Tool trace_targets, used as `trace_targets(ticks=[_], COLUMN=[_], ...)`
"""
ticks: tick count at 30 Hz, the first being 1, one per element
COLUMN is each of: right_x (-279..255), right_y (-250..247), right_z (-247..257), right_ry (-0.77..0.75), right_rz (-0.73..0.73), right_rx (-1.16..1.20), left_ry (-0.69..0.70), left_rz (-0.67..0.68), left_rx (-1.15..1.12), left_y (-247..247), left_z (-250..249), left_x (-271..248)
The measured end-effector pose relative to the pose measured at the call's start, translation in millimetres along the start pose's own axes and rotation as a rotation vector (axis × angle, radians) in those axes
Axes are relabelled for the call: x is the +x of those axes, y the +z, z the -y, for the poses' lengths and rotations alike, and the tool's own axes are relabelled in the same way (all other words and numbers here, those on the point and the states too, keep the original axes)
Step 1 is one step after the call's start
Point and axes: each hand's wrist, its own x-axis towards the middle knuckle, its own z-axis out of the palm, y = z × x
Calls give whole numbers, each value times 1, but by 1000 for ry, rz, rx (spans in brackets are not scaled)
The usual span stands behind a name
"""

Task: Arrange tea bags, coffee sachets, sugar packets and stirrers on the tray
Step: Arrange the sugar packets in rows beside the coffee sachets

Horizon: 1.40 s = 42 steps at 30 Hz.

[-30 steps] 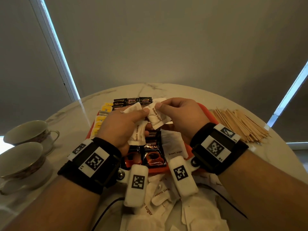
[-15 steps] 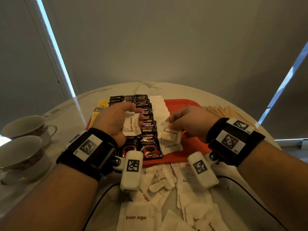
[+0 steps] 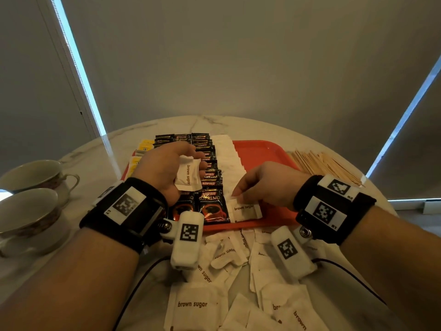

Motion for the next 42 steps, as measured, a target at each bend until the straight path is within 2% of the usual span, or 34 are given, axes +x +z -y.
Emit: trace_targets(ticks=[6, 12, 19, 20, 23, 25, 28, 32, 38, 42], right_x=[-2, -5, -2, -1, 5, 6, 8, 12, 18, 28], right_y=[-1, 11, 12, 12, 7, 7, 17, 30, 30, 16], right_z=[0, 8, 5, 2, -9, -13, -14, -13, -14, -6], right_ry=[-46, 27, 47, 38, -3, -3, 14, 8, 78, 74], right_rz=[-153, 16, -30, -85, -406, -477, -397, -330, -326, -294], right_rx=[51, 201, 411, 496, 794, 961, 1075, 975, 976, 1114], left_ry=[15, 3, -4, -7, -13, -17, -15, -16, 5, 18], left_rz=[-12, 0, 10, 8, 6, 12, 24, 20, 29, 35], left_rx=[6, 12, 6, 4, -5, -10, -35, -88, -152, -186], left_y=[-1, 0, 0, 0, -2, -2, 0, 0, -1, 2], left_z=[0, 0, 0, 0, 0, 0, 2, 4, 6, 9], left_x=[1, -2, -1, -1, 1, 2, 1, 3, 4, 7])
